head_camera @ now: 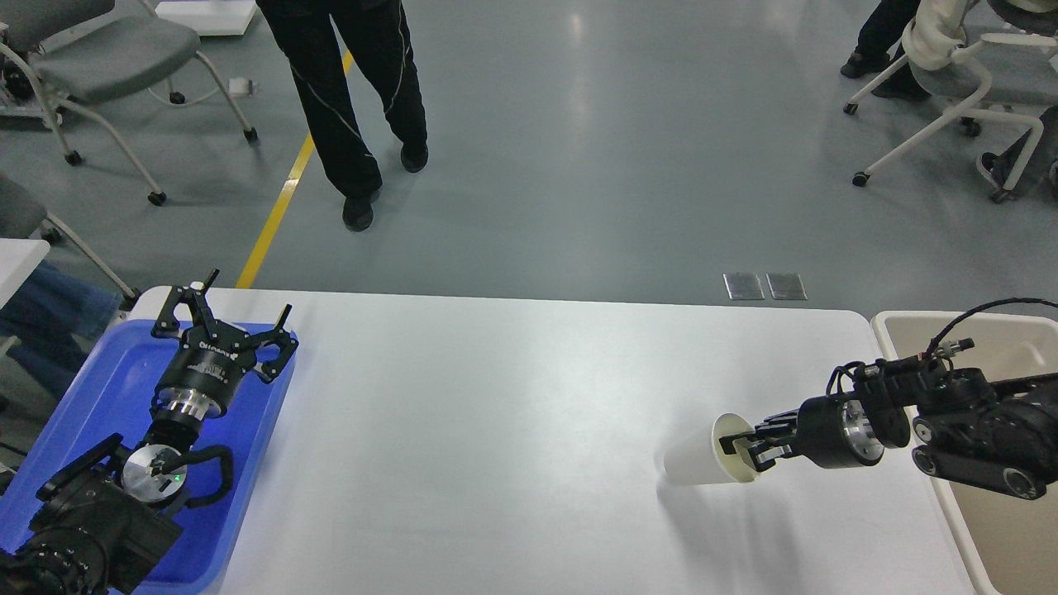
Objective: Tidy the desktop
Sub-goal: 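Lift the cup with the right gripper and carry it toward the bin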
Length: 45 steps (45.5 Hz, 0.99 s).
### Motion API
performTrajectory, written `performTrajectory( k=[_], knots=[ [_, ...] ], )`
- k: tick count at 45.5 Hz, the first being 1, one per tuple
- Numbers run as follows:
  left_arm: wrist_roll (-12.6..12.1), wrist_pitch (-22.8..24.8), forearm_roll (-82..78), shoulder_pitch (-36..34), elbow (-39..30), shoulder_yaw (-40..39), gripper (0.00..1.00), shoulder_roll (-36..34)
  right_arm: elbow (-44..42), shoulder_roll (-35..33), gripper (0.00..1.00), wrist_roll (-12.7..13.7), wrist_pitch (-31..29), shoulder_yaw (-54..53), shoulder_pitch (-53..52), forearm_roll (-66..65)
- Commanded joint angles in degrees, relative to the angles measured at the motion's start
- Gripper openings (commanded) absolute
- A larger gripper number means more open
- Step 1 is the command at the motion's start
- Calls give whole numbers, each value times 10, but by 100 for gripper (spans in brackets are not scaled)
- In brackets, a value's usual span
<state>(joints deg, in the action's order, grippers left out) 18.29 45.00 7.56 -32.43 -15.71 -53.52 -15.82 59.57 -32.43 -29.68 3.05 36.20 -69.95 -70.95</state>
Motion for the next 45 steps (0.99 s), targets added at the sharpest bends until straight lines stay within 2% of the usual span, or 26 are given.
performTrajectory(
  k=[1,11,21,32,45],
  knots=[
    [1,0,0,0,0,0,100,0,76,-43,0,-9,-25,-61,-65,8],
    [0,0,0,0,0,0,100,0,86,-70,0,-15,-80,-116,-128,71],
    [0,0,0,0,0,0,100,0,61,-89,0,-15,-111,-158,-177,151],
    [1,0,0,0,0,0,100,0,-51,-91,0,-13,-119,-181,-174,267],
    [0,0,0,0,1,0,100,0,-246,-91,0,-7,-120,-178,-99,376]
  ],
)
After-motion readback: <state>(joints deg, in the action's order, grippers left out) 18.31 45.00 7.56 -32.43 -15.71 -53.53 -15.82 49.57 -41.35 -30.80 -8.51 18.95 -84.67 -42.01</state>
